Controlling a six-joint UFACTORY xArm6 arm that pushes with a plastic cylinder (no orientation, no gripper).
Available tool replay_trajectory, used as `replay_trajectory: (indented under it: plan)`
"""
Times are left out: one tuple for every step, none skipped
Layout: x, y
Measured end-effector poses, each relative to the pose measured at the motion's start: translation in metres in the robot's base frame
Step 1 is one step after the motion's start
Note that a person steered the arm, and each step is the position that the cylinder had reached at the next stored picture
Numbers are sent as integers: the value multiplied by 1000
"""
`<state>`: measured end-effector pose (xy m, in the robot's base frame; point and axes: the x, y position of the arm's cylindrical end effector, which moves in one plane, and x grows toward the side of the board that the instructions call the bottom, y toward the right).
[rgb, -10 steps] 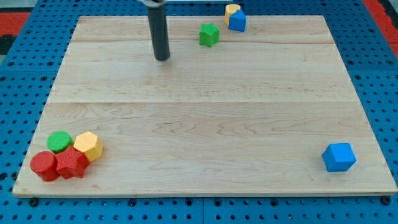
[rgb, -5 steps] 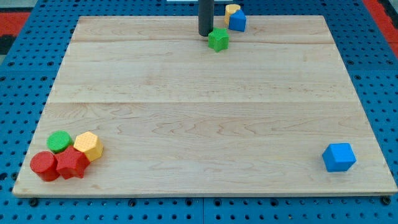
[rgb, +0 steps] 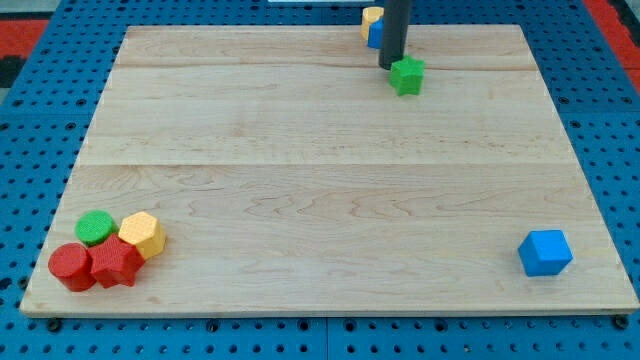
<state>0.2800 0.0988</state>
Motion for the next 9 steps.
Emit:
replay_trajectory:
  plan:
    - [16,40]
    - [14,93]
    - [26,100]
    - [39,62]
    - [25,42]
    - [15,19]
    - [20,2]
    - [39,10]
    - [54,27]
